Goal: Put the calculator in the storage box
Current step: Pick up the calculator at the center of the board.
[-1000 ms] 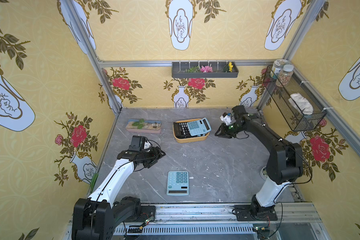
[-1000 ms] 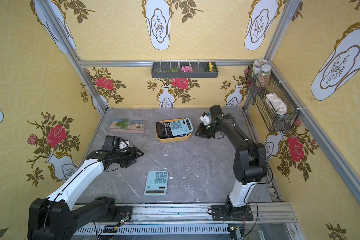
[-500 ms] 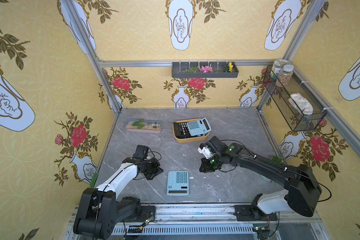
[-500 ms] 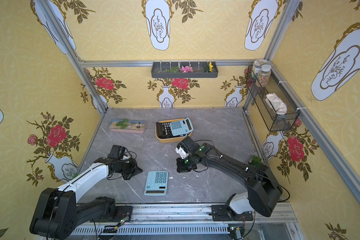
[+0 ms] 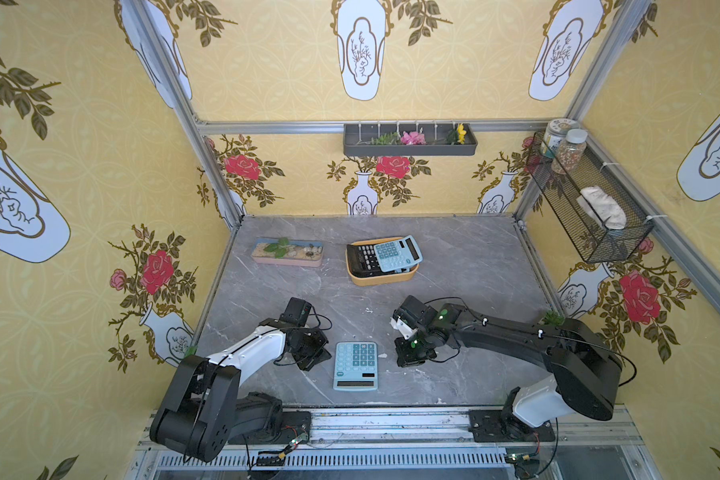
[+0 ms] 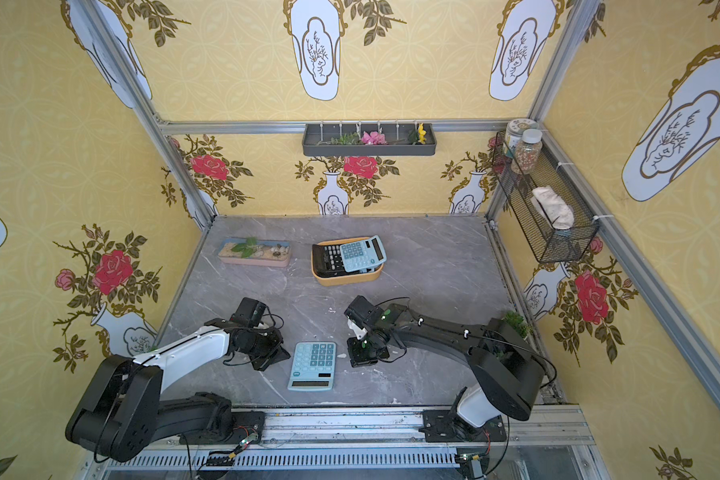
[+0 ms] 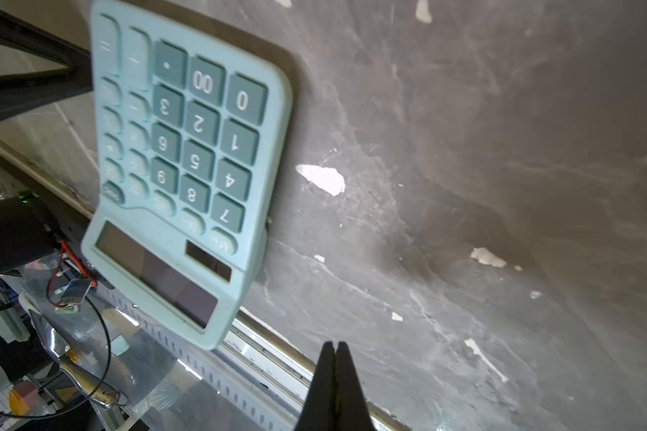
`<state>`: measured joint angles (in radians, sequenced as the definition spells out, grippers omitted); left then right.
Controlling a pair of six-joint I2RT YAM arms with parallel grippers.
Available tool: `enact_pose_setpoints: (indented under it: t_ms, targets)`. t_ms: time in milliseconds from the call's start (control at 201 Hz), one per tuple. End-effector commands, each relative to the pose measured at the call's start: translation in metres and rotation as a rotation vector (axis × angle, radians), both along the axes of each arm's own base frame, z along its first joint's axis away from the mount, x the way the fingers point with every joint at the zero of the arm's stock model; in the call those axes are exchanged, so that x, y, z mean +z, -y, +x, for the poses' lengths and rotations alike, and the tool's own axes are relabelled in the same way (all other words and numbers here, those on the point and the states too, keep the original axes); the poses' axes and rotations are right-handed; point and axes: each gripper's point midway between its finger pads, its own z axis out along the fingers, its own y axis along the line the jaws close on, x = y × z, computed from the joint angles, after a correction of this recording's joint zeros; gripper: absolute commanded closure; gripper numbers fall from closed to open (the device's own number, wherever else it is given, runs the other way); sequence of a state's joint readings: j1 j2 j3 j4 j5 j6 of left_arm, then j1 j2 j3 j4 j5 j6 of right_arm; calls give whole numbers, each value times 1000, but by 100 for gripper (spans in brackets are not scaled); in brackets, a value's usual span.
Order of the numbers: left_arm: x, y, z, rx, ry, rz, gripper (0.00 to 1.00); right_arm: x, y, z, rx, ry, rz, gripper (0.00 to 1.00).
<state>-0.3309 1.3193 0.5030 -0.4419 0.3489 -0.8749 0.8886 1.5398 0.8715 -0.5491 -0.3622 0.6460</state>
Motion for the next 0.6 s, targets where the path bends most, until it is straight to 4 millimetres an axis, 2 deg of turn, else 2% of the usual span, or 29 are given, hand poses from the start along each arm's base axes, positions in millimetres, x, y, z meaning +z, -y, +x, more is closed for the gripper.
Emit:
enact_pose_setpoints:
  t_ms: [0, 244, 259, 309, 598]
  targets:
    - [2, 12, 15, -10, 23, -10, 100, -6, -2, 4, -27, 12, 10, 93]
    - [1, 42, 44, -56, 29, -43, 100, -30, 12, -9, -65, -28, -11, 91]
    - [1, 50, 40, -85, 30, -44, 100, -31, 13, -10, -70, -30, -11, 91]
    - [0, 58, 44, -101, 31, -47, 100, -36, 14, -14, -83, -39, -8, 91]
    - [-8, 107, 63, -164, 25, -99, 100, -41, 12, -21, -116, -43, 13, 90]
